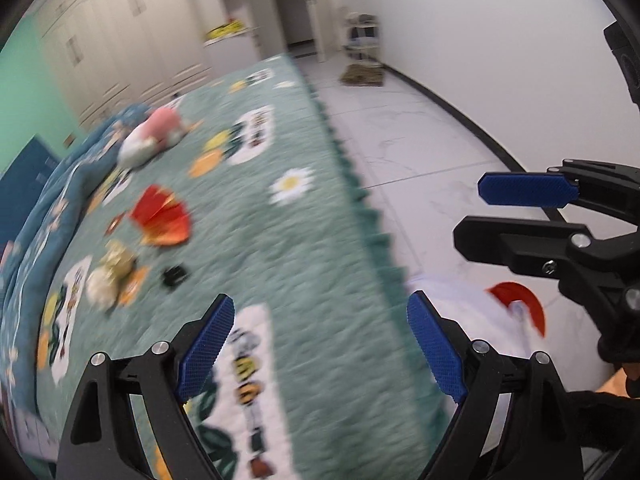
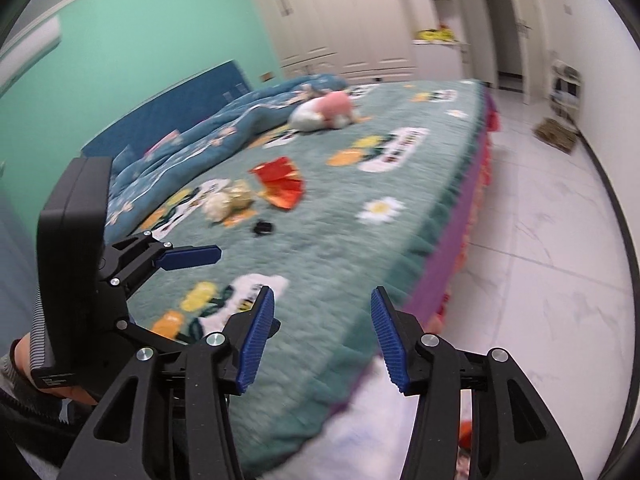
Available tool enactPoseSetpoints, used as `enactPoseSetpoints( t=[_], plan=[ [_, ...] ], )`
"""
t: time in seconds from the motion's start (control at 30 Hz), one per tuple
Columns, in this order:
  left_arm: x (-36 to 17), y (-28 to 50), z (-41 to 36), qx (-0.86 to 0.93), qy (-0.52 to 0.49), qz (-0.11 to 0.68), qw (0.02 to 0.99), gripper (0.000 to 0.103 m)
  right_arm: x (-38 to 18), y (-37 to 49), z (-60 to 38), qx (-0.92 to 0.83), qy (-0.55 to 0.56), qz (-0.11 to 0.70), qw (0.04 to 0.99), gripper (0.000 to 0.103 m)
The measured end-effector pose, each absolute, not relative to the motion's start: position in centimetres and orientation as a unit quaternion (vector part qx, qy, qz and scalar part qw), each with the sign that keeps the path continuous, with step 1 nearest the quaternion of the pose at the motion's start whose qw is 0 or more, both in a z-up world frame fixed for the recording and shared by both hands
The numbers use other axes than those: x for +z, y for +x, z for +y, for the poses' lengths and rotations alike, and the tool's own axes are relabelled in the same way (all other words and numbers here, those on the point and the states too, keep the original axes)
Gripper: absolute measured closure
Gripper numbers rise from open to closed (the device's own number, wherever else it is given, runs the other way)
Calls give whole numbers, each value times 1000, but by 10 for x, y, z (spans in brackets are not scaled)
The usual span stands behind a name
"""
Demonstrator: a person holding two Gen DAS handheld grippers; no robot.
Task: Collect trash
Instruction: 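Move both tools back toward the bed, then grasp the black hair tie with the right gripper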
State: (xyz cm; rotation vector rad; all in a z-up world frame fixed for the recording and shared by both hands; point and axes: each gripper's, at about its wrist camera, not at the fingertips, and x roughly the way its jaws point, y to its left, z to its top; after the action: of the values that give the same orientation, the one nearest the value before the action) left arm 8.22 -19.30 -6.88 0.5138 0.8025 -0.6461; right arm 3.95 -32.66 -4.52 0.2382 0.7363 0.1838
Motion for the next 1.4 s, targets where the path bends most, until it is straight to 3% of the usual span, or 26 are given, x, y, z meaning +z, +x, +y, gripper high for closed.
enactPoseSetpoints(
  t=[0.53,1.4],
  plan=[
    [-83,179,-65,-198,167,430,865,16,-58,176,-203,203,54,399,893,52],
    [-152,314,-32,-169,169,479,845,16,-172,357,-165,232,16,474,849,52]
  ],
)
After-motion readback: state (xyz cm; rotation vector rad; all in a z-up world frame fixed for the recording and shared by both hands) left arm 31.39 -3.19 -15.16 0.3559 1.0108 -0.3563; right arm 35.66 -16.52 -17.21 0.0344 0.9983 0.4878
